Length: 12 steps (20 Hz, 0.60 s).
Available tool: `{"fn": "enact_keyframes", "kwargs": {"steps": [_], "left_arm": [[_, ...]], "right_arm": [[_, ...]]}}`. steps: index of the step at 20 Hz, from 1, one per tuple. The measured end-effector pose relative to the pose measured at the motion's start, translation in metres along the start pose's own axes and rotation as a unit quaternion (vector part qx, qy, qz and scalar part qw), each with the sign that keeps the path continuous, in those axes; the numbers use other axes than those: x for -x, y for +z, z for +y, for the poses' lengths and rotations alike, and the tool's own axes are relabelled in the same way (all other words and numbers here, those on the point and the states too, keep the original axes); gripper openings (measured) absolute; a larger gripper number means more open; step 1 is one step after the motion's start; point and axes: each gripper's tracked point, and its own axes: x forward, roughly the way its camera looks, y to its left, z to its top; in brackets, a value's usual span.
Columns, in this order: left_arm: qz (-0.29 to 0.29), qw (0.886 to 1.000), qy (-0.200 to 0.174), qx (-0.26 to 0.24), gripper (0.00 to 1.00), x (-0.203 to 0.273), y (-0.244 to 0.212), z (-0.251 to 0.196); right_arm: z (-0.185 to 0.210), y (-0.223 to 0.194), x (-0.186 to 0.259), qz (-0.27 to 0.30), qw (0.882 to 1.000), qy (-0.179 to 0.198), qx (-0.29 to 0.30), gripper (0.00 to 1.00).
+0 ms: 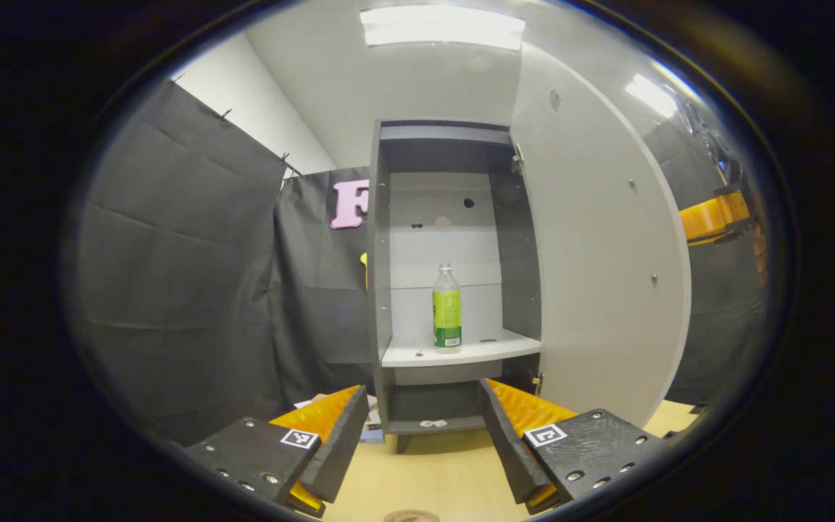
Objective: Open the cabinet door with the right hand, grasp the bottle in the cabinet with the left hand and place it on the coaster, then close the cabinet door with the right hand.
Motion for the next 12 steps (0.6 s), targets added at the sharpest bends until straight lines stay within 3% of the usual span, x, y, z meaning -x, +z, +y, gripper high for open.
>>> {"fn": "enact_keyframes", "kwargs": {"steps": [2, 3, 6, 7, 8, 10, 12], "left_arm": [[-0.001, 1.000, -0.001, -0.003, 0.87, -0.001, 0.003, -0.009], [-0.002, 1.000, -0.001, -0.005, 0.92, -0.001, 0.004, -0.014], [-0.003, 1.000, 0.002, -0.011, 0.92, 0.001, 0.007, -0.024], [0.000, 1.000, 0.006, -0.012, 0.87, 0.000, 0.006, -0.026], [0.001, 1.000, 0.007, -0.011, 0.91, 0.000, 0.005, -0.029], [0.003, 1.000, 0.013, -0.011, 0.87, -0.004, 0.008, -0.031], [0.003, 1.000, 0.017, -0.017, 0.87, -0.013, 0.011, -0.030]], "right_arm": [[-0.010, 0.000, 0.004, -0.003, 1.000, -0.005, 0.000, 0.17], [-0.014, 0.001, 0.007, -0.004, 1.000, -0.008, 0.000, 0.17], [-0.031, 0.001, 0.012, -0.011, 1.000, -0.025, 0.004, 0.16], [-0.038, 0.002, 0.014, -0.014, 0.999, -0.033, 0.007, 0.16], [-0.044, 0.002, 0.014, -0.018, 0.999, -0.042, 0.012, 0.16], [-0.055, 0.002, 0.017, -0.024, 0.998, -0.057, 0.021, 0.16], [-0.052, 0.000, 0.016, -0.026, 0.998, -0.048, 0.011, 0.16]]}}
